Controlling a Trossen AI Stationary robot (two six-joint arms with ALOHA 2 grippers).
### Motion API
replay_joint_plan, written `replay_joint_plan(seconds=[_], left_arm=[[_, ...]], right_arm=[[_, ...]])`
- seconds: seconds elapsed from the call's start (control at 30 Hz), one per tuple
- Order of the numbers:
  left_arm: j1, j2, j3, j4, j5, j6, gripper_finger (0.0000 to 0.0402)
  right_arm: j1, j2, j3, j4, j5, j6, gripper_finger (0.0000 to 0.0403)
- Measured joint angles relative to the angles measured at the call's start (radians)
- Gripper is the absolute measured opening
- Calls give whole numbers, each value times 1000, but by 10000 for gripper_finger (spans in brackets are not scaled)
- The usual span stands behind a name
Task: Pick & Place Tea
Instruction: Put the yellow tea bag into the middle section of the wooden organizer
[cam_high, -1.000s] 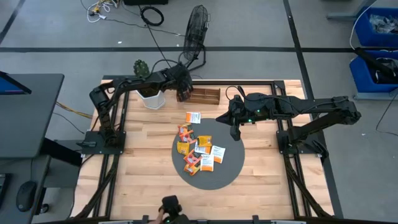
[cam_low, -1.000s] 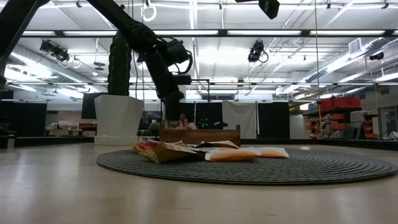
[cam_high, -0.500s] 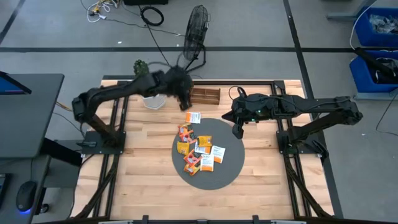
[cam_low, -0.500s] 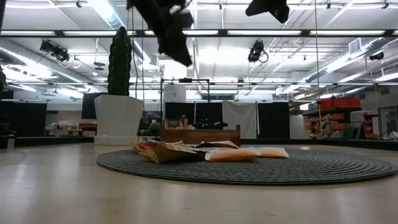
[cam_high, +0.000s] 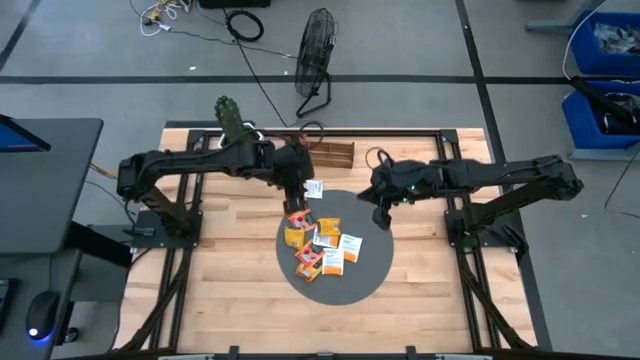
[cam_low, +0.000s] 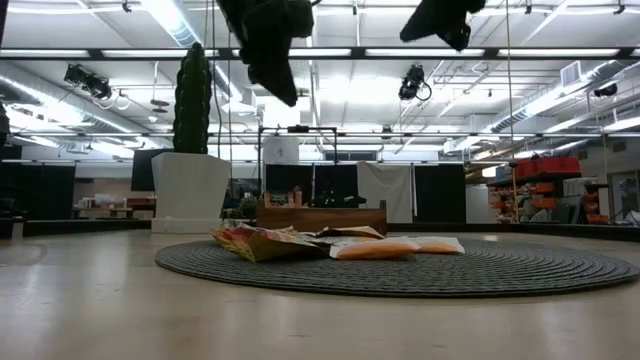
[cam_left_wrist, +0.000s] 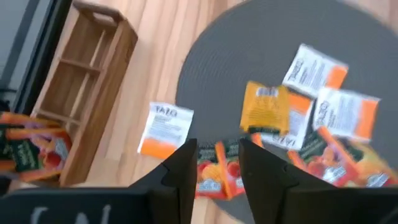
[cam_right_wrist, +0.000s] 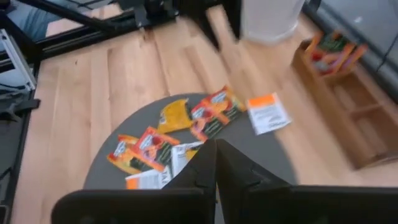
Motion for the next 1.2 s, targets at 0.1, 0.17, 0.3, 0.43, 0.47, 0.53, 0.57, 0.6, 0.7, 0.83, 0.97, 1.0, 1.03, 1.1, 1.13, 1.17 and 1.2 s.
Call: replay_joint_plan(seconds=[0.1,0.17,0.3,0.43,0.47,0.53,0.57,0.6,0.7,0.83,0.97,1.0,1.03,1.1,1.13,1.17,1.2], left_arm=[[5,-4,-1,-15,10,-29,138],[-2,-12,0,-31,15,-39,145],[-36,-10,-1,-83,36,-42,155],[-71,-10,-1,-81,36,-80,158],[-77,-10,-1,-81,35,-98,158],[-85,-10,-1,-80,34,-135,158],[-88,-10,-1,-80,32,-151,158],[-90,-10,-1,-80,29,-166,158],[-99,-10,-1,-80,-4,-188,158],[-98,-10,-1,-80,-28,-201,158],[-98,-9,-1,-83,-28,-199,152],[-98,-9,-1,-85,-28,-199,150],[-98,-9,-1,-86,-28,-199,149],[-99,-9,-1,-86,-28,-195,145],[-99,-9,-1,-86,-28,-191,144],[-99,-9,-1,-86,-28,-188,143],[-98,-9,-1,-86,-28,-183,143]], right_arm=[[24,-10,-96,95,0,75,11],[37,-15,-160,146,0,131,11],[45,-22,-259,273,8,199,11],[27,-20,-344,352,3,193,11],[25,-18,-357,368,-6,166,13],[23,-15,-371,383,-28,83,23],[23,-11,-372,386,-41,42,32],[24,-1,-370,399,-45,0,43],[24,44,-340,418,-61,-107,88],[23,155,-290,434,-60,-192,158],[24,282,-256,431,-4,-238,205],[24,312,-250,435,13,-238,210],[24,342,-248,436,30,-240,214],[24,394,-241,455,53,-258,216],[24,419,-234,461,55,-276,217],[24,440,-225,467,55,-287,216],[25,461,-219,468,55,-293,216]])
